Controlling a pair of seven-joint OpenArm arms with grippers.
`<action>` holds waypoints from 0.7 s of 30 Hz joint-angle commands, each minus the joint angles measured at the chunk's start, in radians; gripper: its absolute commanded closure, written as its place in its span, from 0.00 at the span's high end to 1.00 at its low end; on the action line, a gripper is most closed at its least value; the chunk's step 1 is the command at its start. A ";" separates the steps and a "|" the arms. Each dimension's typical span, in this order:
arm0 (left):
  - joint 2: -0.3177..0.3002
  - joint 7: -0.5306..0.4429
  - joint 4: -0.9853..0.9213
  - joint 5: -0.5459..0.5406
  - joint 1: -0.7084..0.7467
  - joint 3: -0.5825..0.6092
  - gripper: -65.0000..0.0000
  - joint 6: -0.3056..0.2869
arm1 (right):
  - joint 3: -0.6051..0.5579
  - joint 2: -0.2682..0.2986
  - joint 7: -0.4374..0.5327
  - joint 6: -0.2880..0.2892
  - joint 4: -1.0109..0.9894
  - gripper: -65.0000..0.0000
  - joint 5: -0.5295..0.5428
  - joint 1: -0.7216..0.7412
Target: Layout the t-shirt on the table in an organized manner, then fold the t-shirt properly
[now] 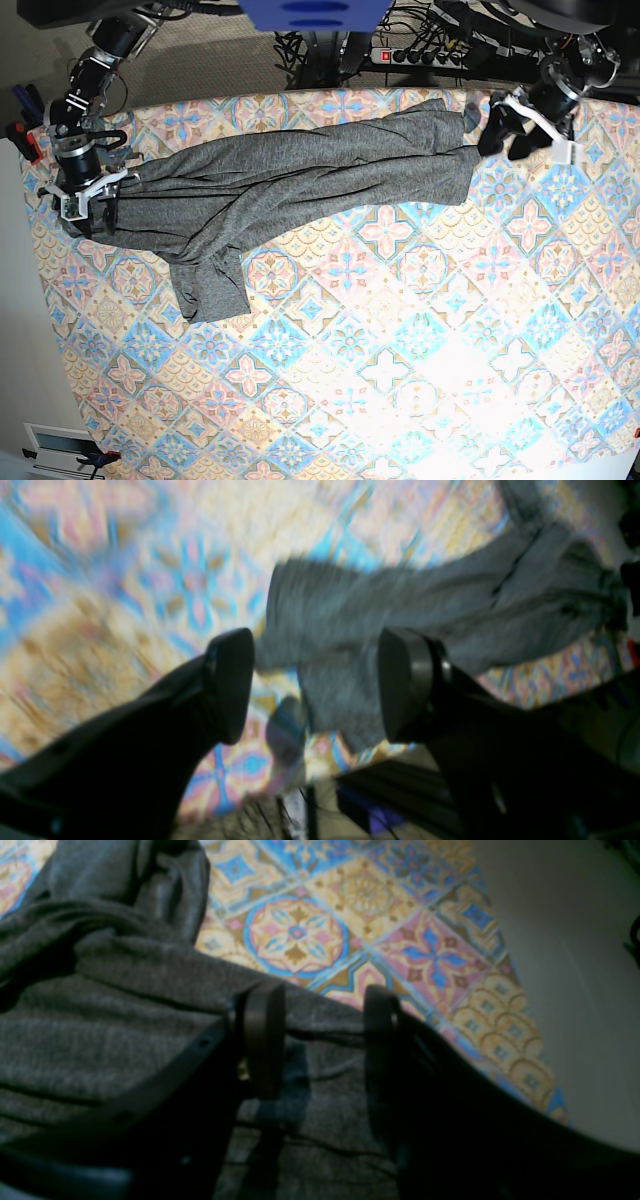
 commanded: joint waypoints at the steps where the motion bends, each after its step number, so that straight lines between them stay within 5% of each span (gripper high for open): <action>1: -0.025 -0.017 -0.041 -0.020 -0.003 0.021 0.58 -0.004 | 0.003 0.018 0.027 -0.003 0.020 0.38 0.022 0.008; 7: -0.059 -0.026 -0.277 -0.018 -0.058 0.105 0.58 -0.004 | 0.003 0.018 0.029 -0.003 0.044 0.38 0.022 -0.012; 13: -0.049 -0.089 -0.298 0.106 -0.110 0.256 0.58 -0.004 | 0.009 0.018 0.029 -0.003 0.046 0.38 0.022 -0.021; 21: 0.080 -0.081 -0.334 0.172 -0.173 0.323 0.58 -0.004 | 0.009 0.018 0.032 -0.003 0.046 0.38 0.022 -0.025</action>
